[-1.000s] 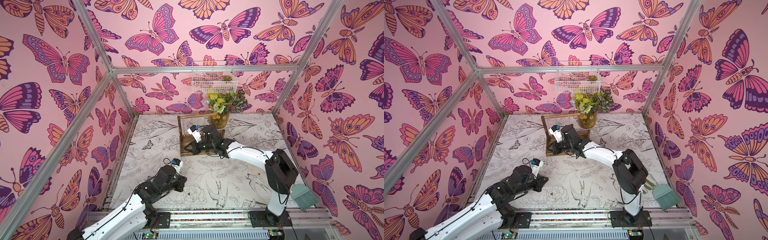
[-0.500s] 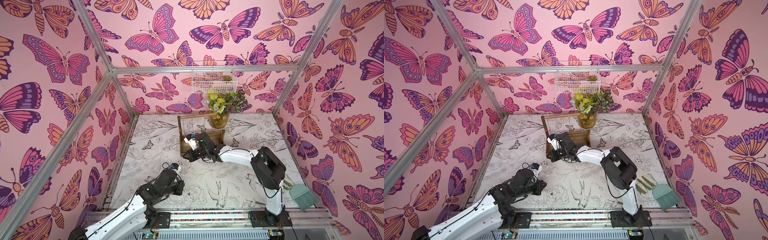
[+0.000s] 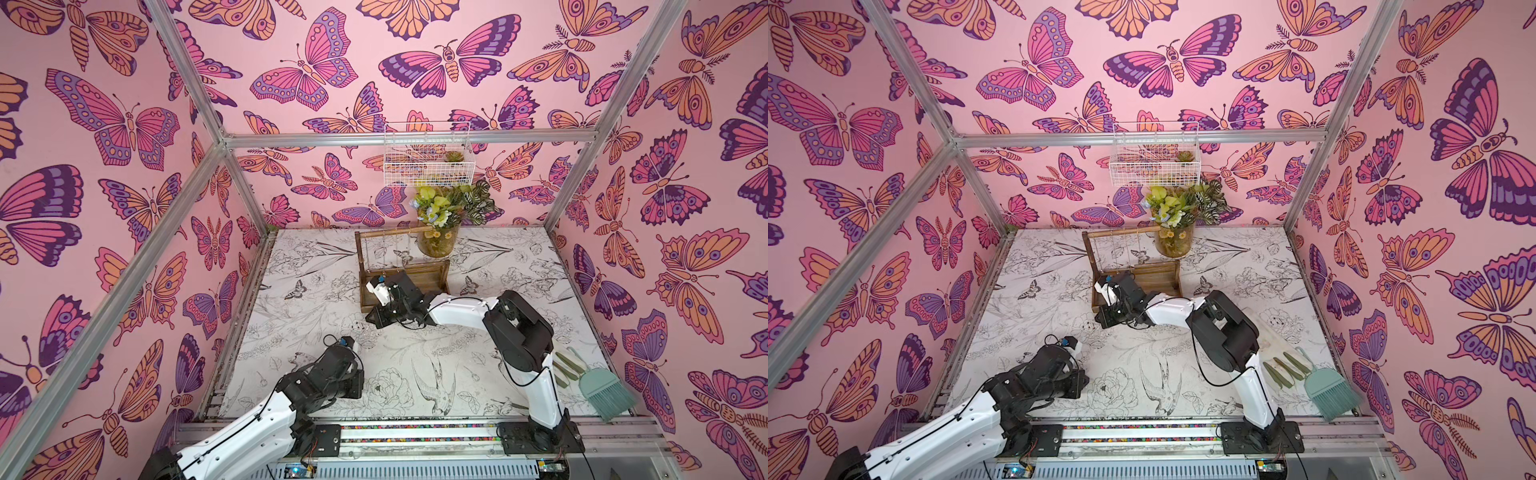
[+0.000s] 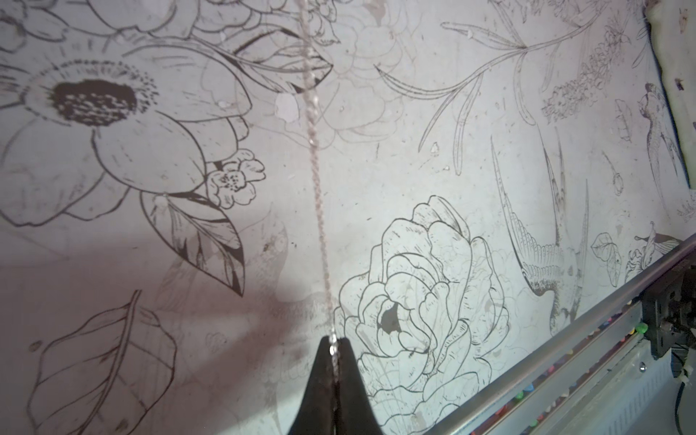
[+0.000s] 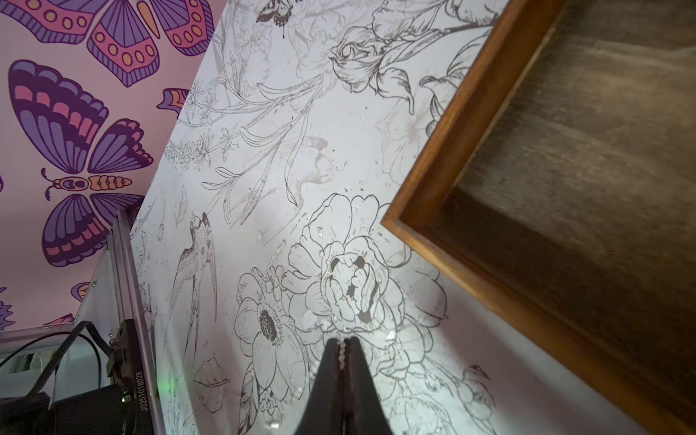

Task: Take the necklace off the jewelry display stand
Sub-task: Place the necklace at the center of the board.

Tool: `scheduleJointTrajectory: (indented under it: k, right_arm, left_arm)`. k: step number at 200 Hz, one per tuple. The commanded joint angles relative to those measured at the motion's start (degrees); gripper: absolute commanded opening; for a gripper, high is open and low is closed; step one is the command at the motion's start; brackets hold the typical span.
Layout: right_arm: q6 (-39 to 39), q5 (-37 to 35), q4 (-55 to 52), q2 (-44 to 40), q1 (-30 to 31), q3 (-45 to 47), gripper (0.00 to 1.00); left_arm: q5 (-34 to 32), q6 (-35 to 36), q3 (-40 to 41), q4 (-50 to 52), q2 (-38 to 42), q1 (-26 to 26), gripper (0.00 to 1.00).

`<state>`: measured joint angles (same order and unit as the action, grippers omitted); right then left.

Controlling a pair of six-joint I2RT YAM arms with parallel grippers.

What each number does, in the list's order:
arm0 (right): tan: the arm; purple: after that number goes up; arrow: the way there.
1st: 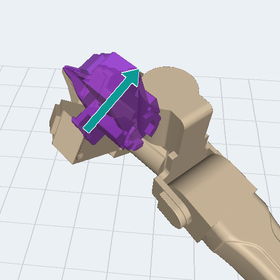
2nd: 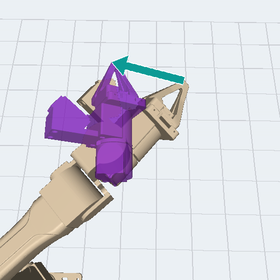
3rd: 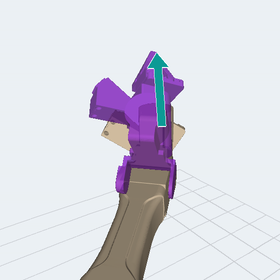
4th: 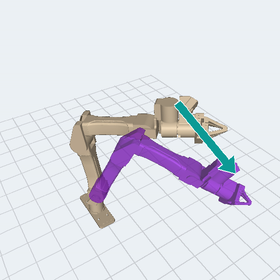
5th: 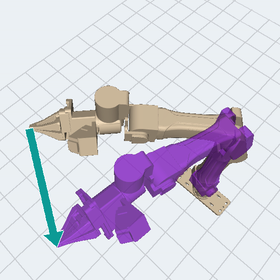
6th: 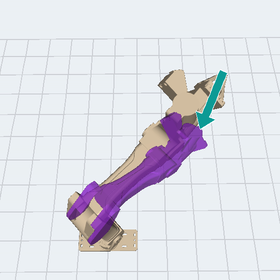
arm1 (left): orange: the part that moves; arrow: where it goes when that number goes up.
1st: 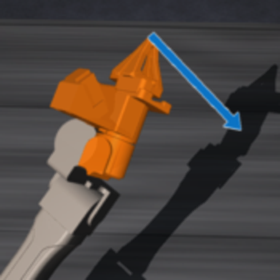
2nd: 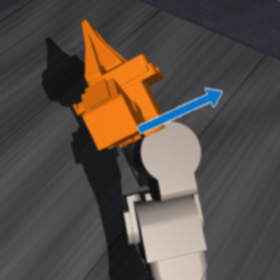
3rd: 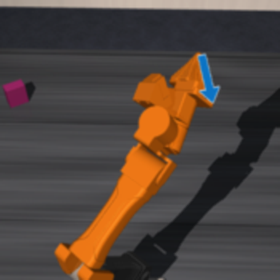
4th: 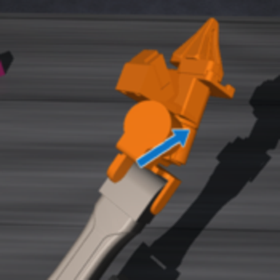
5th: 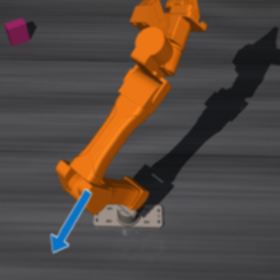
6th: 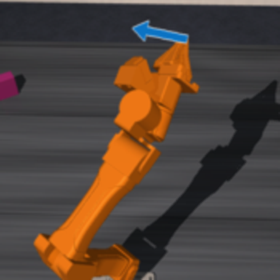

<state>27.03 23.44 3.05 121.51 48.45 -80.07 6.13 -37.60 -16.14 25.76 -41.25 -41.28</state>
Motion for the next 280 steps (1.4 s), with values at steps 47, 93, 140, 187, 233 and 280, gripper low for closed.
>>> scheduleJointTrajectory:
  k: [47,93,140,187,233,280]
  right_arm:
    - [-0.04,0.16,-1.77,3.22,0.73,-3.52,0.0]
    - [-0.22,0.36,-2.42,4.32,1.04,-3.77,0.0]
    - [-0.48,0.58,-3.36,5.97,1.12,-4.91,0.0]
    - [-0.57,0.61,-4.19,6.98,1.12,-5.44,0.0]
    - [-0.86,-0.13,-5.14,7.06,1.13,-5.45,0.0]
    - [-0.84,0.18,-5.64,6.9,1.14,-5.45,0.08]
  left_arm:
    - [-1.11,-0.48,-1.07,1.03,-5.0,-0.3,0.0]
    - [-1.6,-0.44,-1.43,1.05,-5.68,-0.3,0.0]
    - [-1.12,-0.45,-1.81,1.07,-6.57,-0.3,0.0]
    - [-0.42,-0.45,-2.17,1.0,-8.27,-0.3,0.0]
    - [-0.18,-0.33,-2.12,1.09,-8.72,-0.3,0.01]
    - [0.46,-0.18,-3.84,1.47,-9.32,-0.3,0.04]
